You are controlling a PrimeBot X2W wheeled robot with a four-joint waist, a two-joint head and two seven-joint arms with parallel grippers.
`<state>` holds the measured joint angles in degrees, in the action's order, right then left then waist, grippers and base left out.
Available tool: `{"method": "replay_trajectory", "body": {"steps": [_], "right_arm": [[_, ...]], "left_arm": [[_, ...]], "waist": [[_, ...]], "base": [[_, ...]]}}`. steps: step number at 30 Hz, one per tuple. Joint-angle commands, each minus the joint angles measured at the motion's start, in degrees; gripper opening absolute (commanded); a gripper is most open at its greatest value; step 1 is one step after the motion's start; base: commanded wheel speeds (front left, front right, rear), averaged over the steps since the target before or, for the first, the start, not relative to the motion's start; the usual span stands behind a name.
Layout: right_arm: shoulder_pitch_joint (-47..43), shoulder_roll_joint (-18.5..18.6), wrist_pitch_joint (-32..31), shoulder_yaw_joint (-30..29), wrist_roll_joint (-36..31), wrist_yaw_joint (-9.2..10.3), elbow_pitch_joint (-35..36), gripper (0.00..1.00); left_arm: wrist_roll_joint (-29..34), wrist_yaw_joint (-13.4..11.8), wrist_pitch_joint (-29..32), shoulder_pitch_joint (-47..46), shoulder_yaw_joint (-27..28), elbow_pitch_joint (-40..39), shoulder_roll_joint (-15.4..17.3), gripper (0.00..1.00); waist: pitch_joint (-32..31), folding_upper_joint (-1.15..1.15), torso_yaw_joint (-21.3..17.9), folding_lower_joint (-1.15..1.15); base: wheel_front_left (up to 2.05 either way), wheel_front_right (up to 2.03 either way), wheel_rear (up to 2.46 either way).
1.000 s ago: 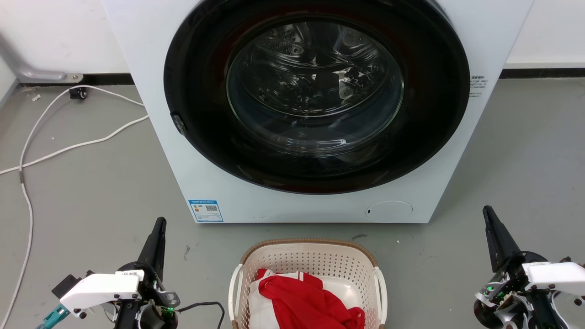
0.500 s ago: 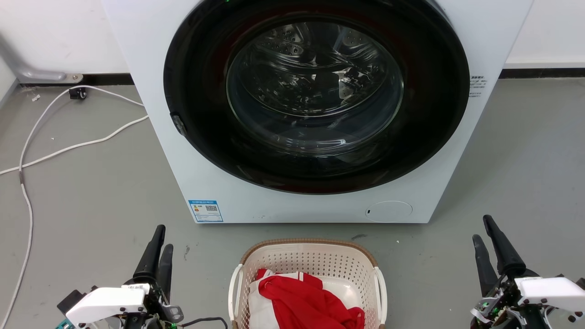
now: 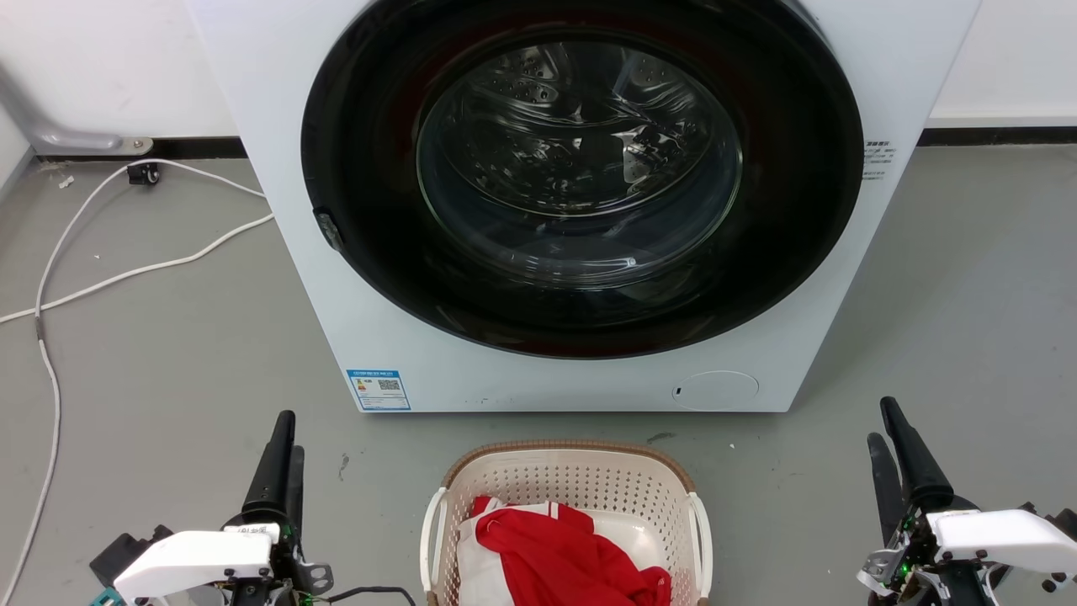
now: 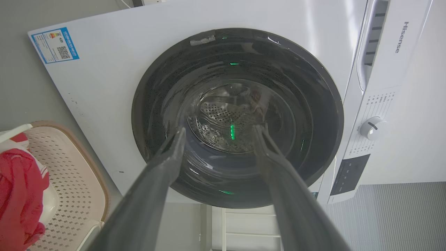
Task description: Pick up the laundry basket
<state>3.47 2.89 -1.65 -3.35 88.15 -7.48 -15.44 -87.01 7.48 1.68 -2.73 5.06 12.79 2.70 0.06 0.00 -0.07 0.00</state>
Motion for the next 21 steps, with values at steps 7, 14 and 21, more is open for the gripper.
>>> {"method": "replay_trajectory", "body": {"steps": [7,14,21], "right_arm": [[1.4,0.2,2.6,-0.8,-9.9,-0.02,-0.6,1.0],[1.8,0.2,4.5,-3.0,-27.7,-0.01,5.2,1.0],[1.3,0.1,5.9,-2.9,-41.3,-0.01,9.8,1.0]], "left_arm": [[7.3,-0.2,-2.6,0.1,3.4,-2.1,0.2,1.0],[15.6,-2.9,-4.5,0.1,4.8,-5.3,0.2,1.0],[26.7,-5.4,-5.9,0.5,2.5,-11.0,0.2,1.0]], "waist": [[-0.1,0.0,-0.1,0.0],[0.1,0.0,-0.1,0.0],[0.3,0.0,-0.1,0.0]], "base": [[0.0,0.0,0.0],[0.0,0.0,0.0],[0.0,0.0,0.0]]}}
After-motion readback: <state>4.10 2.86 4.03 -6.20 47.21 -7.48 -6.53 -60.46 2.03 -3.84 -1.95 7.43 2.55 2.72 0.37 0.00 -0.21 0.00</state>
